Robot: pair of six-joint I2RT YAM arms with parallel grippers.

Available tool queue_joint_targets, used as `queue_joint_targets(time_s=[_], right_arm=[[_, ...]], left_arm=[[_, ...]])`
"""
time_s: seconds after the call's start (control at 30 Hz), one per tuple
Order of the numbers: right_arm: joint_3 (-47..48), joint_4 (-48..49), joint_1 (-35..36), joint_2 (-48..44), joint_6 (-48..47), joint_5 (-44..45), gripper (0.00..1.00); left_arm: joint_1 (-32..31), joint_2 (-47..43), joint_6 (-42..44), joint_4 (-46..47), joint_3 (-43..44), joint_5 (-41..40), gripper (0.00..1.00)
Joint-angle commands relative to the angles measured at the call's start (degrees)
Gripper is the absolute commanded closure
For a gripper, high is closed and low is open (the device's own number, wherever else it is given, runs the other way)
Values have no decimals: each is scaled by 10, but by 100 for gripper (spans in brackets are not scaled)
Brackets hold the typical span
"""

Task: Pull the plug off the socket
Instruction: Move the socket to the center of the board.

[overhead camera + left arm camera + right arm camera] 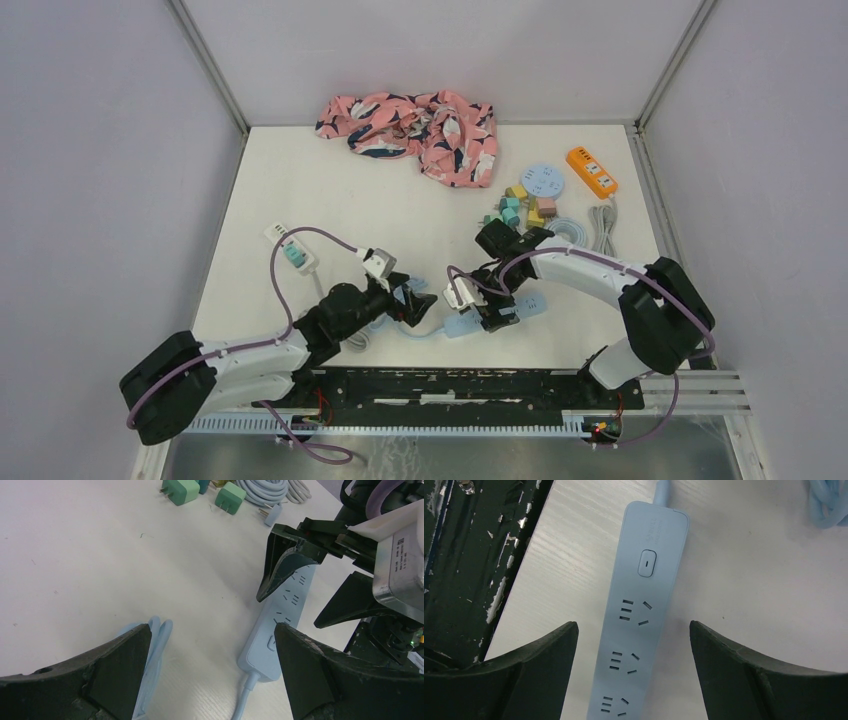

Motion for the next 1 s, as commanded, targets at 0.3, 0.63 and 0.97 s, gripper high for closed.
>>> queue_joint_targets(time_s=[0.3, 0.63, 0.97], right_arm=[[-6, 74, 51, 29, 65, 84, 19], [19, 109, 68, 59, 145, 129, 49], [70, 174, -25, 48, 341, 112, 97]], left_arm=[[3, -45, -3, -28, 1, -33, 1], [3, -107, 15, -102, 7, -63, 1], [3, -196, 24, -182, 6, -95, 1]])
